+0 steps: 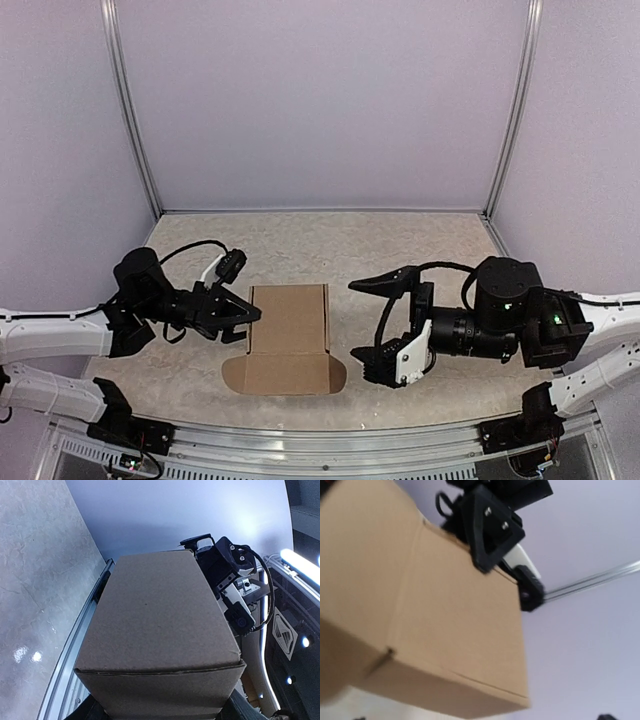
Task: Fold the paper box
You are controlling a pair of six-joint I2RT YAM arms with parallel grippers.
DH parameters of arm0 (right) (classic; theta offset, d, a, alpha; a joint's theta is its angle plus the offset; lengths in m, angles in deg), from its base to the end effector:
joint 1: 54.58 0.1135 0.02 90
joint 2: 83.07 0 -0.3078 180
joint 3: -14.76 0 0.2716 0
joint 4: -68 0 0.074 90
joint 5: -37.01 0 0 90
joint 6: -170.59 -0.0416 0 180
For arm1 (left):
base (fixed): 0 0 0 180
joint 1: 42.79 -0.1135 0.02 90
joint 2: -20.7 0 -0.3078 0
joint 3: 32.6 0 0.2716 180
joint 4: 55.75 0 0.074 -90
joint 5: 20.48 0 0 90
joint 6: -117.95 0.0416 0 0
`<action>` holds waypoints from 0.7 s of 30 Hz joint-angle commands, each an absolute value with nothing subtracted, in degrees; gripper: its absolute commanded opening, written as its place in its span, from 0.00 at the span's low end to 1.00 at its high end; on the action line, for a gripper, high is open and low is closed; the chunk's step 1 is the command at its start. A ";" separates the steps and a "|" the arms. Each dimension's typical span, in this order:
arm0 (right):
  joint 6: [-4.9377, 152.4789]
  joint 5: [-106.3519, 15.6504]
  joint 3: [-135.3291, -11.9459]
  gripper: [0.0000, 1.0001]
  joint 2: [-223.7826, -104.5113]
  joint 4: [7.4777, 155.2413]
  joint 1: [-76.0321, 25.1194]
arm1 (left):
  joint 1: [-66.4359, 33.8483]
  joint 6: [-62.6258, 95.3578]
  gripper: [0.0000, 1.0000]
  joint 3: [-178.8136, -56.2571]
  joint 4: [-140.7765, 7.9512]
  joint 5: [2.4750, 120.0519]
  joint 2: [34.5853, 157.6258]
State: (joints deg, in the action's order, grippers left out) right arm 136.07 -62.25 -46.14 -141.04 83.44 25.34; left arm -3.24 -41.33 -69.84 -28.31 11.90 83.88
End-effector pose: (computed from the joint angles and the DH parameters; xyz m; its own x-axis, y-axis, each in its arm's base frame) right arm 0.0487 0.2354 0.3634 0.7565 -0.3906 -0.5245 -0.5663 0.0098 -0.8241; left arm 0.1485 -0.1682 0.2719 -0.9207 0.1107 -0.3744 0.3698 -0.0597 -0.9272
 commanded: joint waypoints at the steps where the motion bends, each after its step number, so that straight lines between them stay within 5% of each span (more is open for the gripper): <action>1: 157.84 -73.97 -41.49 1.00 -142.36 72.24 27.81 | -3.59 -36.84 0.56 -70.87 -35.64 9.16 80.13; 21: 181.01 -84.07 -36.50 1.00 -154.65 46.81 40.06 | -0.69 -34.19 0.56 -69.91 -38.46 3.00 73.05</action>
